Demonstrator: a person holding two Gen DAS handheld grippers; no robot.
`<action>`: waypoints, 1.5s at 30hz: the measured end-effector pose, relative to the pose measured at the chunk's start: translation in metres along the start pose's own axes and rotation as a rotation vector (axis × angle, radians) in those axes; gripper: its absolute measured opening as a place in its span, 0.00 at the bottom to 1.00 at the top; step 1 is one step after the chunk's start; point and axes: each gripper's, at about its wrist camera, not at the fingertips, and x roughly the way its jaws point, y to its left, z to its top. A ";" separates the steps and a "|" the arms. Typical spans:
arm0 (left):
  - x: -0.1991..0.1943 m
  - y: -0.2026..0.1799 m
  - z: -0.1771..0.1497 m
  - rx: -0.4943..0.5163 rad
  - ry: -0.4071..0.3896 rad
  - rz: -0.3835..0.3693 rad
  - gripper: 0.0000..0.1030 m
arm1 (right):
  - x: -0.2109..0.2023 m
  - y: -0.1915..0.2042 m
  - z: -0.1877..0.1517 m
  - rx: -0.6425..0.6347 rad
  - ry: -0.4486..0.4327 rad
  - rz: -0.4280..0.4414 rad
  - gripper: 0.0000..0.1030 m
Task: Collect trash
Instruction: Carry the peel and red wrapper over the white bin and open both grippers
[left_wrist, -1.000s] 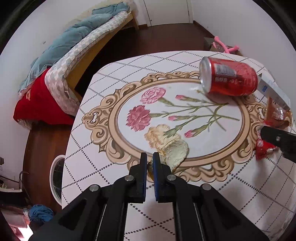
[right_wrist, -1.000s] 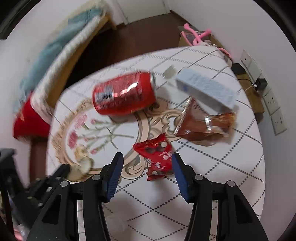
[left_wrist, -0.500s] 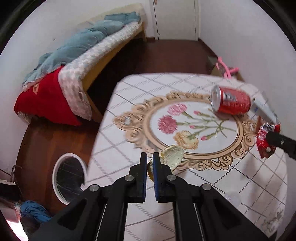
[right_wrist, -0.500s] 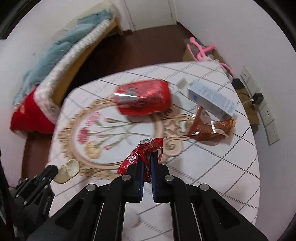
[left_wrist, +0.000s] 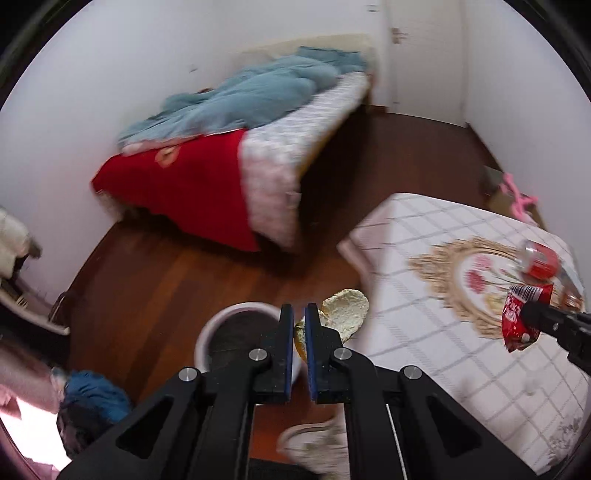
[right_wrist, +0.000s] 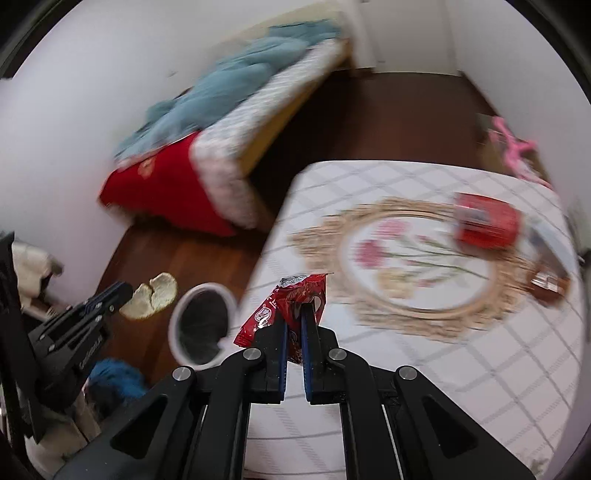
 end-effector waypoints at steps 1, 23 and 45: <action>0.003 0.012 -0.002 -0.012 0.006 0.016 0.03 | 0.006 0.015 -0.001 -0.018 0.007 0.015 0.06; 0.272 0.178 -0.066 -0.152 0.634 -0.077 0.06 | 0.346 0.209 -0.041 -0.168 0.553 0.013 0.06; 0.295 0.211 -0.076 -0.269 0.721 -0.131 0.96 | 0.438 0.217 -0.054 -0.237 0.804 -0.092 0.69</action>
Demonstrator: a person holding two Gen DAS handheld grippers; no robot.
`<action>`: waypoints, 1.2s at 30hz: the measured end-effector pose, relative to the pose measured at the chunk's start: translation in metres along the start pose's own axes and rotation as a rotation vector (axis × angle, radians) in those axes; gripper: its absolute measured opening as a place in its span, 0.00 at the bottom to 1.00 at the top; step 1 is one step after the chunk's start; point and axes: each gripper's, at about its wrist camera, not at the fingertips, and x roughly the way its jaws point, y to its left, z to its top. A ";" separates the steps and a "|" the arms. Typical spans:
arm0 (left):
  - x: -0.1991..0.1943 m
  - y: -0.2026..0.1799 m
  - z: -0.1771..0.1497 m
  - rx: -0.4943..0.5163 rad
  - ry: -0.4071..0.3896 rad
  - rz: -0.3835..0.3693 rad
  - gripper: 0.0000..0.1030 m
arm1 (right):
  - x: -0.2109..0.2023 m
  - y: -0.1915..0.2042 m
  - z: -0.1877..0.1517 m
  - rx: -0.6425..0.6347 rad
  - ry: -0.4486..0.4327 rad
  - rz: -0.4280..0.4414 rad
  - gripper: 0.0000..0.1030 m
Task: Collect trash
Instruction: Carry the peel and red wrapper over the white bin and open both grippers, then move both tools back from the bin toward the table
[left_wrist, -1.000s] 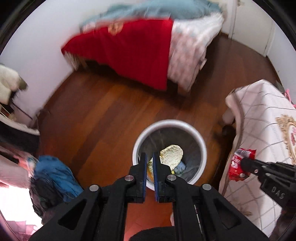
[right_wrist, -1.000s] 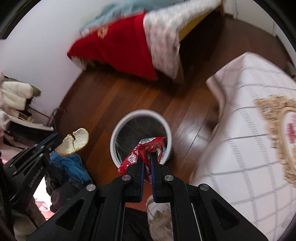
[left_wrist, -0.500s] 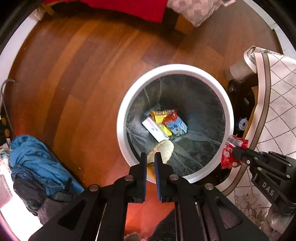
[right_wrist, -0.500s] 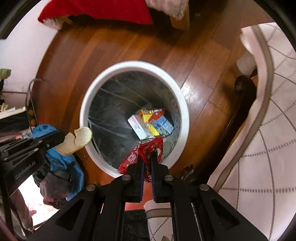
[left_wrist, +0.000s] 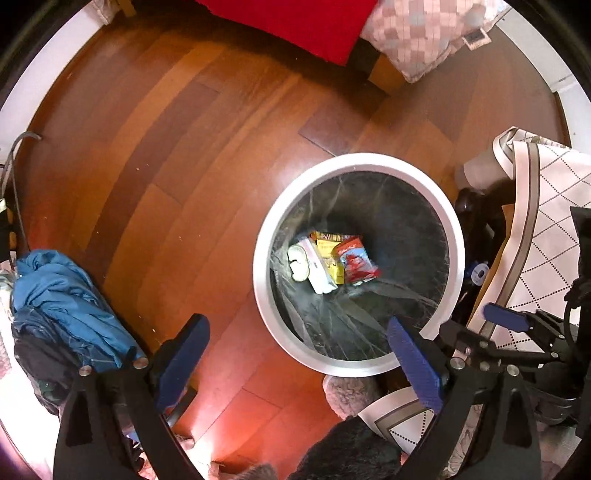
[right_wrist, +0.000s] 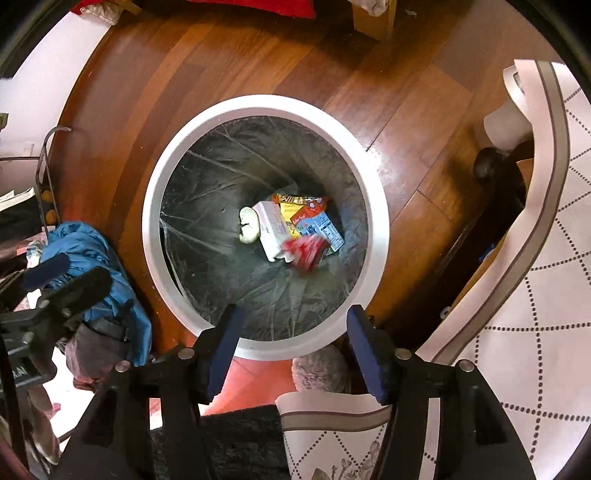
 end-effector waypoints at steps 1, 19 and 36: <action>-0.002 0.001 -0.001 -0.003 -0.007 -0.002 0.96 | -0.002 0.000 -0.001 0.001 -0.002 -0.006 0.75; -0.042 -0.005 -0.041 -0.015 -0.125 0.033 0.97 | -0.048 0.000 -0.040 -0.013 -0.084 -0.050 1.00; -0.134 -0.026 -0.112 0.005 -0.325 0.050 0.97 | -0.143 0.001 -0.110 -0.016 -0.300 0.016 1.00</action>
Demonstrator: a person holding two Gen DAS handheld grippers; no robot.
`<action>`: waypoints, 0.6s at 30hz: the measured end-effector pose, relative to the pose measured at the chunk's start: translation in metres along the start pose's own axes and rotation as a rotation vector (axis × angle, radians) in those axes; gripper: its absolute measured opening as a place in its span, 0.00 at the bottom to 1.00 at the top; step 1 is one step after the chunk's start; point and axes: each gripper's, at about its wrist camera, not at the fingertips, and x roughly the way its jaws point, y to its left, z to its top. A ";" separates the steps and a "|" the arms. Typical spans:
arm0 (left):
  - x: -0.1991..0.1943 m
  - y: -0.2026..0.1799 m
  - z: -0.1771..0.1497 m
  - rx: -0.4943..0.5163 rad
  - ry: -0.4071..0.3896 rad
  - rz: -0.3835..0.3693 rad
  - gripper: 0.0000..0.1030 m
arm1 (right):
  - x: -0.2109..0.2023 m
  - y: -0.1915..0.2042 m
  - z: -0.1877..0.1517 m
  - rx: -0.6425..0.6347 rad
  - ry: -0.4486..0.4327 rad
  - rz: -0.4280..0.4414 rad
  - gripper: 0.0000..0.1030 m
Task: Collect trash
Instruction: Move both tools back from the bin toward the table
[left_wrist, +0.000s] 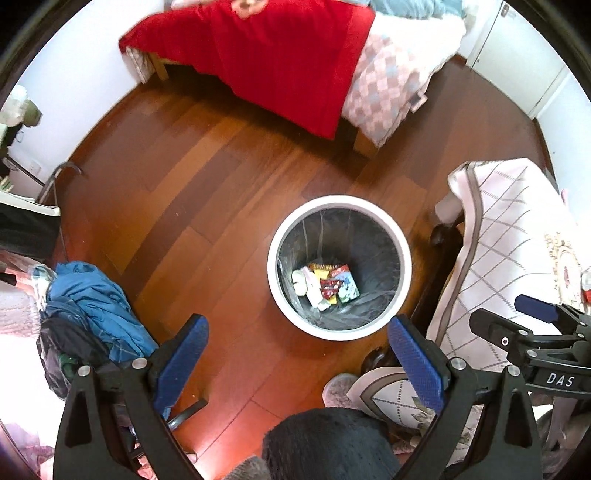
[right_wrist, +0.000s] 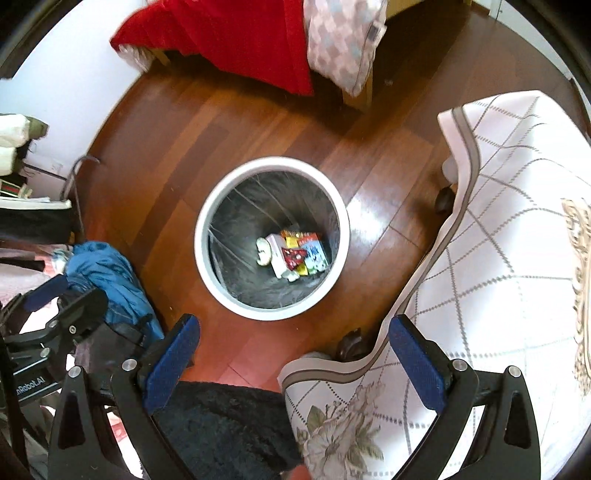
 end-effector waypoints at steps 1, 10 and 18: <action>-0.007 -0.001 -0.002 0.000 -0.017 0.003 0.97 | -0.007 0.000 -0.003 0.003 -0.017 0.007 1.00; -0.083 -0.031 -0.028 0.028 -0.182 0.049 0.97 | -0.098 -0.009 -0.050 0.028 -0.224 0.081 1.00; -0.113 -0.095 -0.053 0.047 -0.300 0.067 0.97 | -0.164 -0.066 -0.110 0.124 -0.391 0.156 1.00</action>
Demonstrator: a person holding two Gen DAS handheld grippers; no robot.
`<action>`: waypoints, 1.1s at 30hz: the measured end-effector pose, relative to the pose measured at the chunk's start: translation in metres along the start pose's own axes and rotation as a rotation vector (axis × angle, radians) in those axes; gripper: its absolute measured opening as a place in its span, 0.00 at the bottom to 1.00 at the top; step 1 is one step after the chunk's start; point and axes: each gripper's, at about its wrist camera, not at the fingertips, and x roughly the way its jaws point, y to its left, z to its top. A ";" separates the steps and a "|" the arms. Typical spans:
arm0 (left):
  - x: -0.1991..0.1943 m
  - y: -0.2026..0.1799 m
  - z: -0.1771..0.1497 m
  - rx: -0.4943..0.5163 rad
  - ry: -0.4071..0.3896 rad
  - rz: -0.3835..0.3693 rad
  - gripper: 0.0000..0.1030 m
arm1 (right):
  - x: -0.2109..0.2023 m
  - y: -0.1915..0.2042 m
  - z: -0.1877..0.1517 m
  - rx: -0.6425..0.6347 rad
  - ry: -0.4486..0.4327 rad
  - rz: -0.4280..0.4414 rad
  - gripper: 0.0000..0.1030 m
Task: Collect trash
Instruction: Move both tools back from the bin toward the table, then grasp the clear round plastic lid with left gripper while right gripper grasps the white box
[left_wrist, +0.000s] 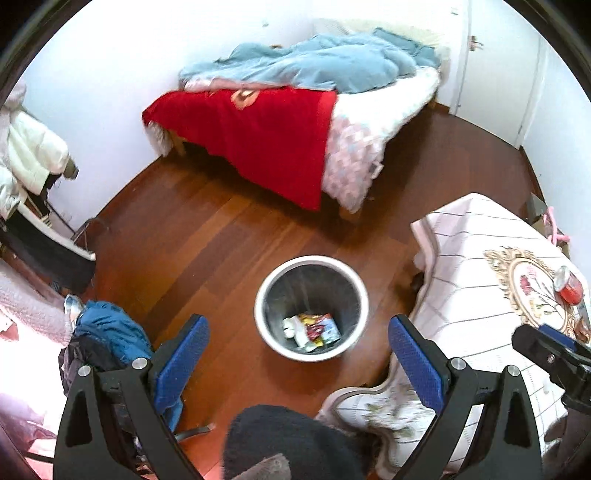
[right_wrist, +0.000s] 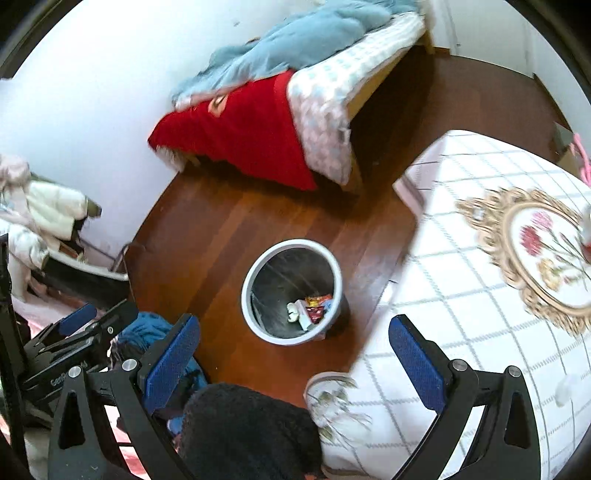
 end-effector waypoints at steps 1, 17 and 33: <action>0.001 -0.015 -0.002 0.007 -0.005 -0.011 0.96 | -0.007 -0.009 -0.003 0.016 -0.006 0.000 1.00; 0.070 -0.345 -0.022 0.306 0.069 -0.133 0.97 | -0.115 -0.347 -0.007 0.244 0.090 -0.499 1.00; 0.127 -0.426 -0.038 0.464 0.177 -0.084 0.97 | -0.064 -0.558 0.043 0.312 0.216 -0.567 0.52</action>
